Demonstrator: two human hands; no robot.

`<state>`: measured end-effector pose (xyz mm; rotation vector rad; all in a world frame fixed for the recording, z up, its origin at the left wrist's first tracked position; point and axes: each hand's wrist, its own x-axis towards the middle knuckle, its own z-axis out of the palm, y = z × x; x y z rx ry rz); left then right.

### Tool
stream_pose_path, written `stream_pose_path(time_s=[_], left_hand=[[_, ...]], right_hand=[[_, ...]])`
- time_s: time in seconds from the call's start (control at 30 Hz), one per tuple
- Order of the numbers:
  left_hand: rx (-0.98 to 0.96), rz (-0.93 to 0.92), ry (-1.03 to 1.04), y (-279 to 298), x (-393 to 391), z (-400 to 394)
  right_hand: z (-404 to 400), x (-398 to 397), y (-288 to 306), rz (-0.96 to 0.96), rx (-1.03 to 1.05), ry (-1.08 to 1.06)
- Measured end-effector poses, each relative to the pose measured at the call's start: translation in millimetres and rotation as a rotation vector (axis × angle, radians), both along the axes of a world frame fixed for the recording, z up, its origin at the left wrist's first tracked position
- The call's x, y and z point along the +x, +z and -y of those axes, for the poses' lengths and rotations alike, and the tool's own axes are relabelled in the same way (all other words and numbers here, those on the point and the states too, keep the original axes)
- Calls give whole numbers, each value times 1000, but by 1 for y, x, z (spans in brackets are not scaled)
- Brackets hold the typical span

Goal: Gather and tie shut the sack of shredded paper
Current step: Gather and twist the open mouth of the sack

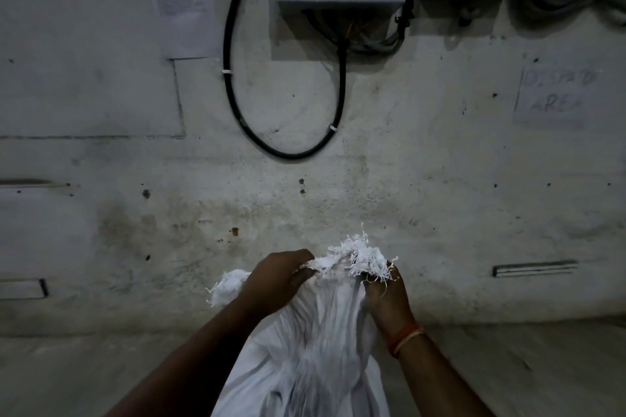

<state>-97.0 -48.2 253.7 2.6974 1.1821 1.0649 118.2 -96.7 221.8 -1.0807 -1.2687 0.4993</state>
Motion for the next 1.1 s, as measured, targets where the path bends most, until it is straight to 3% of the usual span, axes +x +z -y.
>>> stream_pose_path(time_s=[0.2,0.4,0.5,0.6,0.7,0.8,1.0,1.1], left_hand=[[75,79,-7,3,14,3],[93,95,-19,4,26,4],[109,97,-38,0,19,-1],[113,125,-92,-3,16,-3],[-7,178,-121,-2,10,-4],[-98,115,-158,-6,3,-7],[-122,-2,-129,-31,-8,-21],[-114,-31,-174,-43,-11,-25]], right_hand=[[1,-16,8,-176,-13,122],[2,-35,13,-36,-70,378],[-1,-38,13,-86,-65,311],[-8,-35,11,23,-22,240],[-14,-31,5,28,11,205],[-17,-26,-4,-61,8,186],[-20,-15,-34,-437,-13,234],[-20,-13,-37,-479,-48,217]])
